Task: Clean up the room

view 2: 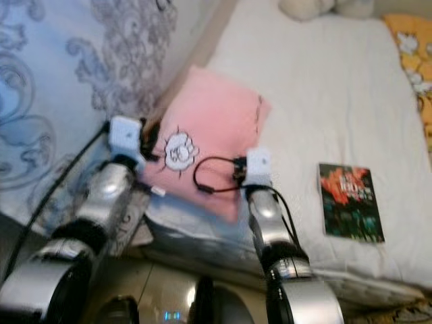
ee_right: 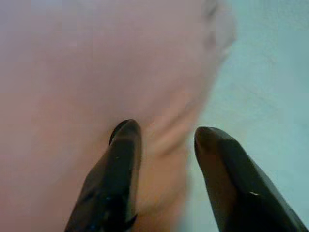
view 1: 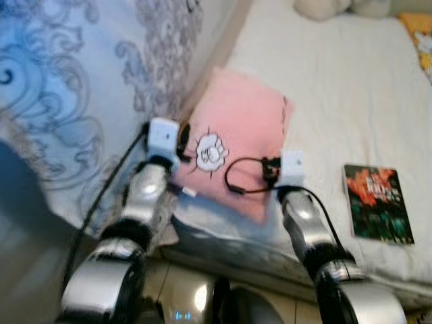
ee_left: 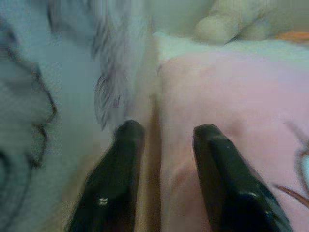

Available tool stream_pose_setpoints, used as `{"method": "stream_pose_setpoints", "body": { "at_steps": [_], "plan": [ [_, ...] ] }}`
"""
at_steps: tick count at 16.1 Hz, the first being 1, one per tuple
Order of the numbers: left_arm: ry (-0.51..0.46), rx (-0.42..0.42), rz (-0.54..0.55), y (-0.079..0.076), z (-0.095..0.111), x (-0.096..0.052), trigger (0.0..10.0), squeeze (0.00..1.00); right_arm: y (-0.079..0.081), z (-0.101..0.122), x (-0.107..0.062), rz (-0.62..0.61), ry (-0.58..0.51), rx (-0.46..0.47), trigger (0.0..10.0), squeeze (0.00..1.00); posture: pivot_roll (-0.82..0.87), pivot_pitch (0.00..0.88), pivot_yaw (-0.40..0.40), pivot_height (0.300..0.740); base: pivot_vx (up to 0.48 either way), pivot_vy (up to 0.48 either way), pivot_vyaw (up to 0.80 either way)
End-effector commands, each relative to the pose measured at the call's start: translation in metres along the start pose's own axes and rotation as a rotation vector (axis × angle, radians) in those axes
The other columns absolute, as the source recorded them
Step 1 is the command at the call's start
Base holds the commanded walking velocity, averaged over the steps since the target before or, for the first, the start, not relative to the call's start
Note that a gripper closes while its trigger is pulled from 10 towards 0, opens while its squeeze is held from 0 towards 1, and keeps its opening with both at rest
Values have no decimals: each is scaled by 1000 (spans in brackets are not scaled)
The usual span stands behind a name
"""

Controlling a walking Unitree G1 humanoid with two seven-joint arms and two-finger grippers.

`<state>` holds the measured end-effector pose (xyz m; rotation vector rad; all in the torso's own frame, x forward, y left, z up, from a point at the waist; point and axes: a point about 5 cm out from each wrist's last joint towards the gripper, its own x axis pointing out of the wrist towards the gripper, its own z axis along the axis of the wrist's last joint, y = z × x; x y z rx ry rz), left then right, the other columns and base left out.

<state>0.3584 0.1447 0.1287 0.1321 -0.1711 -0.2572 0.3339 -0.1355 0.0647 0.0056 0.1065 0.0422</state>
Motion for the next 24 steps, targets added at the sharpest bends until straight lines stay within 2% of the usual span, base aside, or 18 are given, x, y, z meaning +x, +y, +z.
{"method": "stream_pose_setpoints", "body": {
  "at_steps": [1,3,6,7,9,10,12,13,14,15,16,17,18,21,23,24],
  "plan": [
    [-101,18,-9,16,24,1,10000,1000,-12,6,-2,-45,-45,-17,10000,1000,46,58,-97,740,0,0,0],
    [-94,-28,-82,5,25,-18,10000,1000,-24,15,-18,-78,-128,-6,10000,1000,77,0,-84,740,0,0,0],
    [-95,-47,-77,0,26,-25,10000,1000,-26,23,-34,-88,-200,9,10000,1000,95,0,-79,740,0,0,0],
    [-88,-66,-96,-6,28,-30,10000,1000,-25,28,-47,-82,-241,1,10000,1000,114,0,-75,740,0,0,0],
    [-30,-145,-157,-26,26,-47,10000,1000,-39,25,-88,-84,-267,-103,10000,1000,129,0,-79,740,0,0,0],
    [-3,-167,-155,-29,21,-52,10000,1000,-47,19,-96,-115,-240,-112,10000,1000,131,0,-78,740,0,0,0],
    [52,-207,-125,-35,3,-63,10000,1000,-72,-15,-113,-251,-100,-84,10000,1000,123,0,-73,740,0,0,0],
    [64,-213,-110,-35,-3,-65,10000,1000,-77,-27,-117,-297,-43,-65,10000,1000,124,0,-76,740,0,0,0],
    [87,-200,-117,-35,-7,-67,10000,1000,-81,-38,-124,-360,33,7,10000,1000,113,0,-81,740,0,0,0],
    [108,-200,-113,-31,-10,-69,10000,1000,-80,-39,-126,-370,62,49,10000,1000,106,0,-84,740,0,0,0],
    [131,-221,-112,-29,-16,-71,10000,1000,-77,-36,-124,-328,54,32,10000,1000,99,0,-83,740,0,-480,0],
    [151,-240,-117,-30,-21,-72,10000,0,-74,-34,-122,-284,50,18,10000,0,99,0,-85,740,0,-480,0],
    [154,-246,-127,-34,-23,-71,10000,0,-71,-34,-119,-264,49,31,10000,0,95,0,-83,740,0,-480,0],
    [120,-287,-128,-51,-19,-63,10000,0,-55,-19,-91,-226,-11,35,10000,0,87,0,-73,740,0,-160,0],
    [96,-290,-164,-53,-15,-59,10000,0,-50,-16,-83,-206,-13,37,10000,0,89,0,-67,740,0,-236,0],
    [71,-292,-185,-53,-11,-56,10000,0,-42,-15,-81,-170,-32,10,10000,0,89,0,-59,740,0,-469,0]
  ]
}}
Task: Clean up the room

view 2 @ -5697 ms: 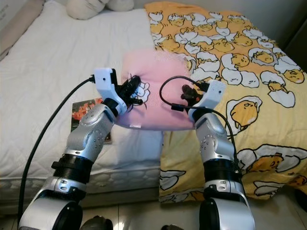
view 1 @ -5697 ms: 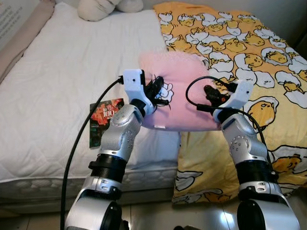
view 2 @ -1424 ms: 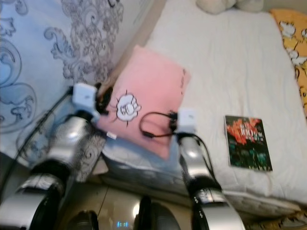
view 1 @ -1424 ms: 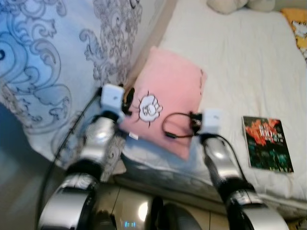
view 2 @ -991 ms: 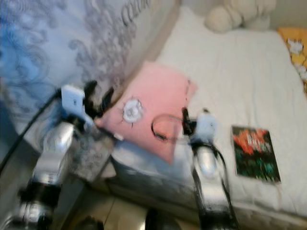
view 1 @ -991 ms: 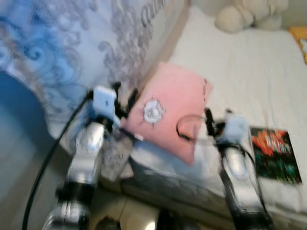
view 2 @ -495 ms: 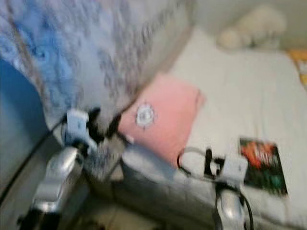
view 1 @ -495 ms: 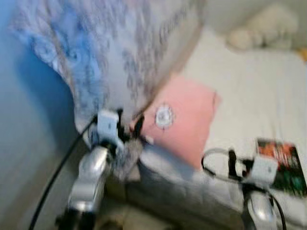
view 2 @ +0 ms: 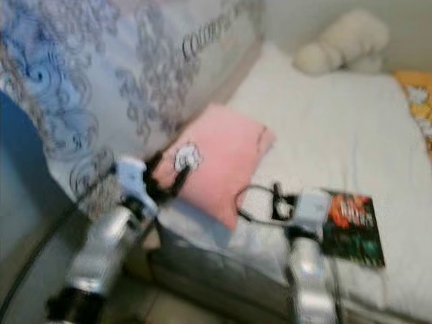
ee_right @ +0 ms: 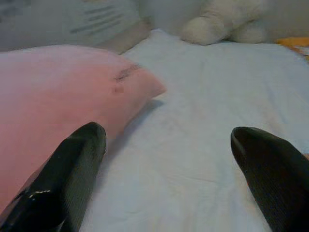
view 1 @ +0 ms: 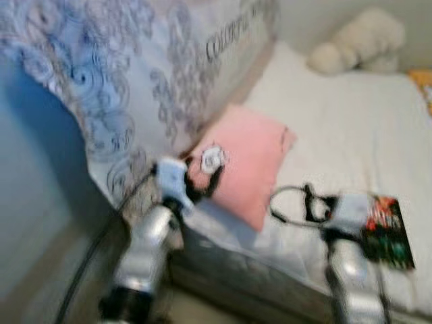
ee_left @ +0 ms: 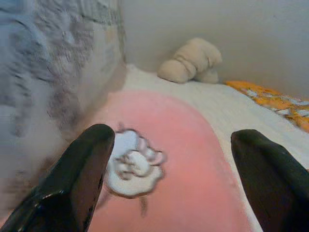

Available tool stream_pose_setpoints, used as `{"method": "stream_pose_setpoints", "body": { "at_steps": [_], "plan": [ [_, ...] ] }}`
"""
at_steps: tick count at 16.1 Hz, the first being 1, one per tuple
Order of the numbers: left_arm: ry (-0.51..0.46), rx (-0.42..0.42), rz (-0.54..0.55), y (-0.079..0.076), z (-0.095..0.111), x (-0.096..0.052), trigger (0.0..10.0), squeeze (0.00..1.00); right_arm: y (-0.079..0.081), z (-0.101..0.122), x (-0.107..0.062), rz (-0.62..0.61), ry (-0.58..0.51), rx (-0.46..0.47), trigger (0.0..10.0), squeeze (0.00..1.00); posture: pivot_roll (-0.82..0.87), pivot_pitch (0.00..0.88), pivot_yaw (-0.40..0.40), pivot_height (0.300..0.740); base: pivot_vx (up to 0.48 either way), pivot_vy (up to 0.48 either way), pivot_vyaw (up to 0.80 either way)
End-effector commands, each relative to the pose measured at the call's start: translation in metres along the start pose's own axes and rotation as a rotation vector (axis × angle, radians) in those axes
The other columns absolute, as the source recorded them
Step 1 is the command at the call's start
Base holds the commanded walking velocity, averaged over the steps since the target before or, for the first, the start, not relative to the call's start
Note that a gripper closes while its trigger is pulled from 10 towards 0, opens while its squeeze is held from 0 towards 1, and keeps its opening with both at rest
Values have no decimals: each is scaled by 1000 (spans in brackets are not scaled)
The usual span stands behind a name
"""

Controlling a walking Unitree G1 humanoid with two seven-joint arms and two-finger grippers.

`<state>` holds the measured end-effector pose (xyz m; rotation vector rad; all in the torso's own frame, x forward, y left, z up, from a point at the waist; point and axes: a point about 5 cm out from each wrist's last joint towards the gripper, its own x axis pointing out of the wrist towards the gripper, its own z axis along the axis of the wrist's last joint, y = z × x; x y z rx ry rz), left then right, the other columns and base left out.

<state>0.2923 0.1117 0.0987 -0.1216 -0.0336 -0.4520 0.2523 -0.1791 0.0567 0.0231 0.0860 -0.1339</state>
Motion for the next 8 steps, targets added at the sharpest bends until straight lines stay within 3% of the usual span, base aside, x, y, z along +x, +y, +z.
{"method": "stream_pose_setpoints", "body": {
  "at_steps": [1,5,8],
  "plan": [
    [-30,5,-23,-2,6,5,10000,0,1,1,1,10,-11,-13,10000,0,93,0,-62,740,0,-469,0],
    [-45,10,-69,-3,11,10,10000,0,-6,1,8,-29,-14,-104,10000,0,74,0,-49,740,0,-469,0],
    [-56,14,-85,-5,12,12,10000,0,-8,1,9,-32,-12,-100,10000,0,57,0,-40,740,0,-469,0]
  ]
}}
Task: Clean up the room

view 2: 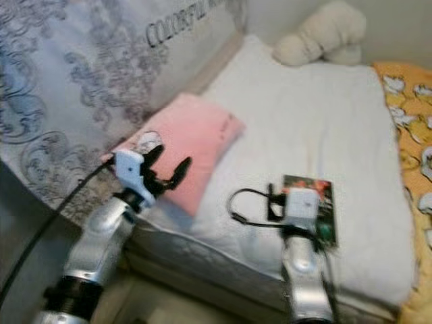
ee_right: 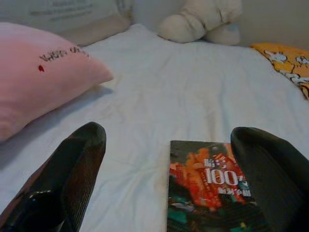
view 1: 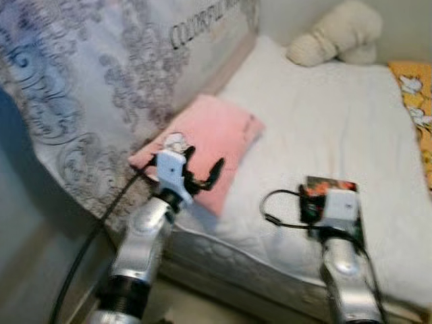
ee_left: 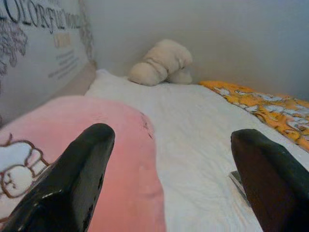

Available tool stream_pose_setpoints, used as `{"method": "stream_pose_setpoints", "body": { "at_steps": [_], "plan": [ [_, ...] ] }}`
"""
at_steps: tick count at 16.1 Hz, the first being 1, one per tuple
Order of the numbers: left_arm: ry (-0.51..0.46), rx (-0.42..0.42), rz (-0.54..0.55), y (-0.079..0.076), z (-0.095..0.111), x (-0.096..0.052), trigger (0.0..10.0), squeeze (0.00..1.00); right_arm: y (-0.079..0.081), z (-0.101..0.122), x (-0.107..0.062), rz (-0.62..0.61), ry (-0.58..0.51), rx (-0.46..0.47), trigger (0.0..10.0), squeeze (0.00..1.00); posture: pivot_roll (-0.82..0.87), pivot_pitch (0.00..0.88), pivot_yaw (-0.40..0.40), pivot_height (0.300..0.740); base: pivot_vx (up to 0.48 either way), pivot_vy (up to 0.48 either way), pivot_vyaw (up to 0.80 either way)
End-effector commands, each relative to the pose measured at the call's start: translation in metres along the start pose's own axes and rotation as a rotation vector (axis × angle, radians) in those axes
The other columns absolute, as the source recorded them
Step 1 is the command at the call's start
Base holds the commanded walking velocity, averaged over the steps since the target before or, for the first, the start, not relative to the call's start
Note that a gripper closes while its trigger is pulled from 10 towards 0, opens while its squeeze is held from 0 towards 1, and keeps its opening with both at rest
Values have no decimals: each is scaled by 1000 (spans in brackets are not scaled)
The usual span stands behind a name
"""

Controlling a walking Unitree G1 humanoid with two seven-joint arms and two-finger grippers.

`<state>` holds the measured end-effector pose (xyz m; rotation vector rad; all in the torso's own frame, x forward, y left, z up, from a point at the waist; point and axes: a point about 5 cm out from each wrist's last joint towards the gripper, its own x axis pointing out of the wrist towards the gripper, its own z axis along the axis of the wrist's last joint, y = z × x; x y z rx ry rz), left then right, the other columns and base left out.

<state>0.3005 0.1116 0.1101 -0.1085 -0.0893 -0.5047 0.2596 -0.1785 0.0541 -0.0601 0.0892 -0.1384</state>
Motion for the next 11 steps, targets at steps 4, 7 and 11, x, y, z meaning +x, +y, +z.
{"method": "stream_pose_setpoints", "body": {
  "at_steps": [4,7,11],
  "plan": [
    [96,7,81,8,-14,13,10000,0,-15,-11,-7,-24,36,-15,10000,0,40,0,-38,740,63,-231,-678],
    [178,-11,187,24,-28,17,10000,0,-18,-17,-11,-22,58,-6,10000,0,25,0,-31,740,0,0,-756],
    [254,-46,326,36,-43,21,10000,0,-11,-20,-9,42,80,-3,10000,0,-5,0,-26,740,68,0,-189]
  ]
}}
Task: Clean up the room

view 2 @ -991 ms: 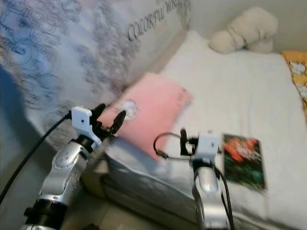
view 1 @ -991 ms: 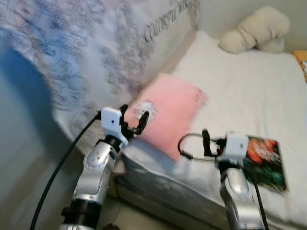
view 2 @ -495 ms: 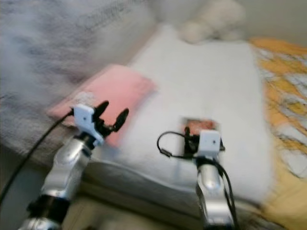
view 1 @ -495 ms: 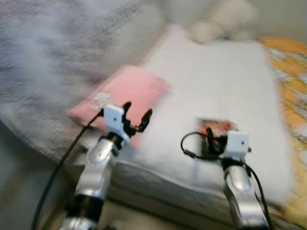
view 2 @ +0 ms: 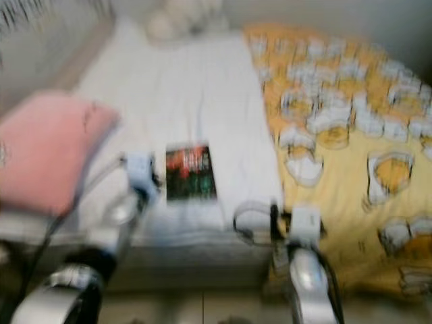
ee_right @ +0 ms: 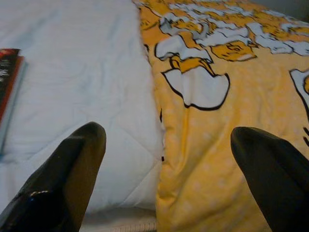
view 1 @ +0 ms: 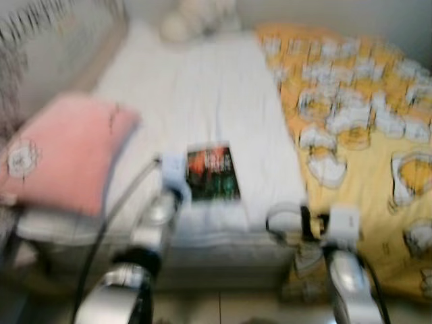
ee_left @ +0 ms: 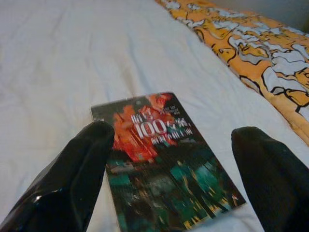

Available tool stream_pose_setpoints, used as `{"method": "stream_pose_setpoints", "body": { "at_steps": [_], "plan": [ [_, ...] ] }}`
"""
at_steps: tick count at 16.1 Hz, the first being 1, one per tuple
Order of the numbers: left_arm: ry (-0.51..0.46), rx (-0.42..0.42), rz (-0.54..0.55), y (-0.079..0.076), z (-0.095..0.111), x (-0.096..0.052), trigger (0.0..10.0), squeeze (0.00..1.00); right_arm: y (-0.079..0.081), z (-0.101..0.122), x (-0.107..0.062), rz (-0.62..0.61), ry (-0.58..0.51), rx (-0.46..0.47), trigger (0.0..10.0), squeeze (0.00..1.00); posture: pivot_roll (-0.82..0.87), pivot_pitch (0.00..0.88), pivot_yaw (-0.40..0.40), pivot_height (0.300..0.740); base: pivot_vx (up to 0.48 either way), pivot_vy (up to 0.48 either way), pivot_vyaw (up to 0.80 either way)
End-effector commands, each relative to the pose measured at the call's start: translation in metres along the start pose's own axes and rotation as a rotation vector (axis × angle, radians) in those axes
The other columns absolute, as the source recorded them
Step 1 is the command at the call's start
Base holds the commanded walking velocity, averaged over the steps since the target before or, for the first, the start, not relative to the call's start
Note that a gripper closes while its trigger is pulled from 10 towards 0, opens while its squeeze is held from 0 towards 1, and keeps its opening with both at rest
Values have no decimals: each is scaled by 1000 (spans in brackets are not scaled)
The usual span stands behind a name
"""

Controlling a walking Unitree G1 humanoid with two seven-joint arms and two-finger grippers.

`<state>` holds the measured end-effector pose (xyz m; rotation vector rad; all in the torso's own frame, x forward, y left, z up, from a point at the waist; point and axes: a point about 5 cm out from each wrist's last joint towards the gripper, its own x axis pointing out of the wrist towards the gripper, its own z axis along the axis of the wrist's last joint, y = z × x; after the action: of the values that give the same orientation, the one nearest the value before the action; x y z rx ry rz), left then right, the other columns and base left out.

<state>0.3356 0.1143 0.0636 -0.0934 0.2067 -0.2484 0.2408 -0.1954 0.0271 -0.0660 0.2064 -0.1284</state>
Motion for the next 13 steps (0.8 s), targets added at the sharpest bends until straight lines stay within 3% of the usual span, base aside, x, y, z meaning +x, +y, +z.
{"method": "stream_pose_setpoints", "body": {
  "at_steps": [1,5,8,10,13],
  "plan": [
    [-42,9,92,18,7,-2,10000,0,10,14,7,51,-44,11,10000,0,-5,0,-26,740,480,0,0],
    [-53,-19,103,14,-2,-5,10000,0,13,18,10,103,-62,13,10000,0,16,0,-52,740,480,0,139],
    [-11,26,38,2,-9,-2,10000,0,12,10,5,122,-26,-2,10000,0,23,0,-69,740,475,0,548],
    [-3,-19,113,12,-9,-2,10000,0,10,5,3,124,-10,-1,10000,0,14,0,-72,740,472,0,272],
    [16,-72,112,9,-13,0,10000,0,-2,6,-9,135,0,-43,10000,0,-16,0,-121,740,316,0,0]
  ]
}}
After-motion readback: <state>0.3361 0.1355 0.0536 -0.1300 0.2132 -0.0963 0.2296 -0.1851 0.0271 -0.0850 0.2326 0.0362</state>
